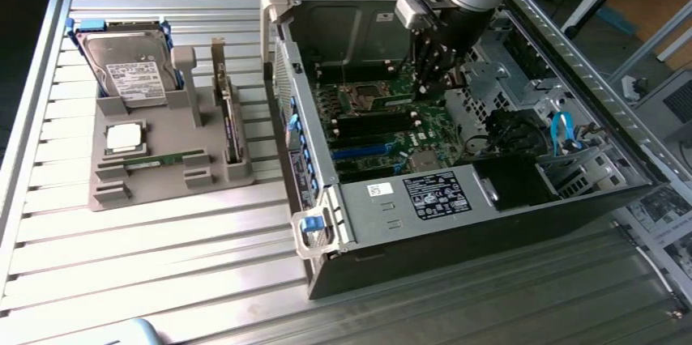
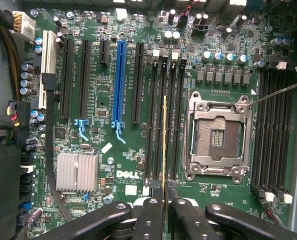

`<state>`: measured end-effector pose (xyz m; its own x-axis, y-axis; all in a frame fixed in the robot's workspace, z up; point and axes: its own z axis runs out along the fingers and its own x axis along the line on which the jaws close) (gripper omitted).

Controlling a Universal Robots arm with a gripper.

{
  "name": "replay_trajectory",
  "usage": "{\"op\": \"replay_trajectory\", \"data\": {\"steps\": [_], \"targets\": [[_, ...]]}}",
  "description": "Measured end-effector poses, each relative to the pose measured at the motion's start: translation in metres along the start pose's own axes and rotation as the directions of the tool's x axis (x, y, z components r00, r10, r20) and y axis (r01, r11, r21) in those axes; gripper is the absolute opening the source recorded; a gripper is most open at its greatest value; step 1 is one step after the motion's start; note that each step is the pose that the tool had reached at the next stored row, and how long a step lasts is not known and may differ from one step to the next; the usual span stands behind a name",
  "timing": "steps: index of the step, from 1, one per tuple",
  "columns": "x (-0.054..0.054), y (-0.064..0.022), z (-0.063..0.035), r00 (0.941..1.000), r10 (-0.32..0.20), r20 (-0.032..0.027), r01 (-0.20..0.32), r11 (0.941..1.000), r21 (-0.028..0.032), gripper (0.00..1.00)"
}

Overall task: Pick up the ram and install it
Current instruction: 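Insert the ram into the slot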

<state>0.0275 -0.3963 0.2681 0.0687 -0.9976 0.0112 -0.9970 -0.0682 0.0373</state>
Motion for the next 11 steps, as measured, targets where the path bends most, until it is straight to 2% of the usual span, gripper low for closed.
{"op": "replay_trajectory", "data": {"steps": [11], "targets": [[-0.001,0.0108,0.0039,1.0000,0.000,0.0001,0.000,1.0000,0.0000,0.13]]}}
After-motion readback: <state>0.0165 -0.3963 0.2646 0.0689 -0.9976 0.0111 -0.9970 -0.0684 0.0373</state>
